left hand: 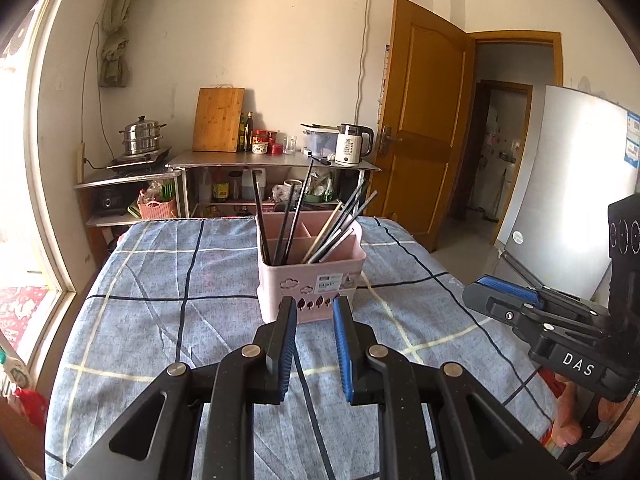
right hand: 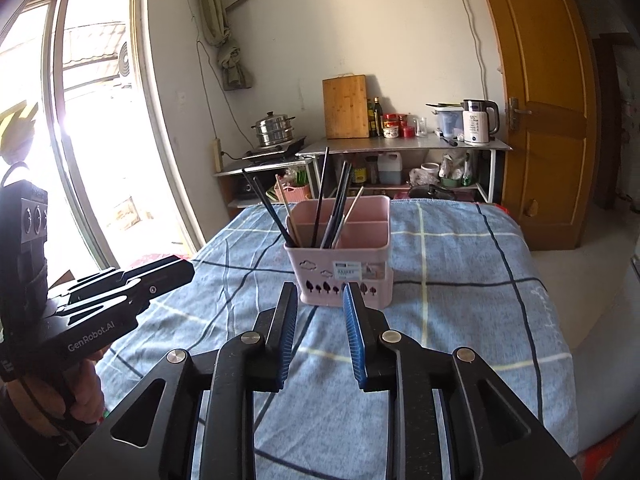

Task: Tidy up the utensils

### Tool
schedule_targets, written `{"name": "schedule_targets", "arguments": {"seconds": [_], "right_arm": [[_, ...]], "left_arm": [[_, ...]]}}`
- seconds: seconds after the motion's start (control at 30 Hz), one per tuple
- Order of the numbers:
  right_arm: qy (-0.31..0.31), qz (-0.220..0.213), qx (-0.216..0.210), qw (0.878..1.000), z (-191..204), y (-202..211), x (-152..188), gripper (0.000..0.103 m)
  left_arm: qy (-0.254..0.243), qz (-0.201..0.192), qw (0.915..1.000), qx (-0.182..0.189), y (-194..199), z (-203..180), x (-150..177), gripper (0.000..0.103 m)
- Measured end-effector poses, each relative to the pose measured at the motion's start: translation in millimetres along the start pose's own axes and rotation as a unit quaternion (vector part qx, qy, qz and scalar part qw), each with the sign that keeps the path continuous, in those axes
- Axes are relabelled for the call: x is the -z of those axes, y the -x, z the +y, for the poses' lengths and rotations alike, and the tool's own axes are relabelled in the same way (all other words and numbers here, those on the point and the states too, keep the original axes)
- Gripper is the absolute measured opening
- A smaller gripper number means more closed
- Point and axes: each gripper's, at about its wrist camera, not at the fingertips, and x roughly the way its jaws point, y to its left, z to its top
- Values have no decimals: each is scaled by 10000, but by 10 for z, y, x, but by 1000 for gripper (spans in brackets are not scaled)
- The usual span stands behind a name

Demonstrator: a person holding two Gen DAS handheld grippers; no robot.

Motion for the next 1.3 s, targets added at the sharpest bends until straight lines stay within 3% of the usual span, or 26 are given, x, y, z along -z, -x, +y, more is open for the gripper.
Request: {"name": "schedule_targets", "arguments": {"seconds": [0.27,0.6,1.3], "right_arm": [[10,8,152,9999,44,132,319,25],[37,9,265,9996,47,229,554,25],[65,38,274,9996,70,189,564,25]], "left_arm": [[-26,-52,10000,-37,126,-114,342,18],[-101,-75,9998,-150,200,-168,534,18],[-95,-14,9998,-188,177,-149,579,18]]}}
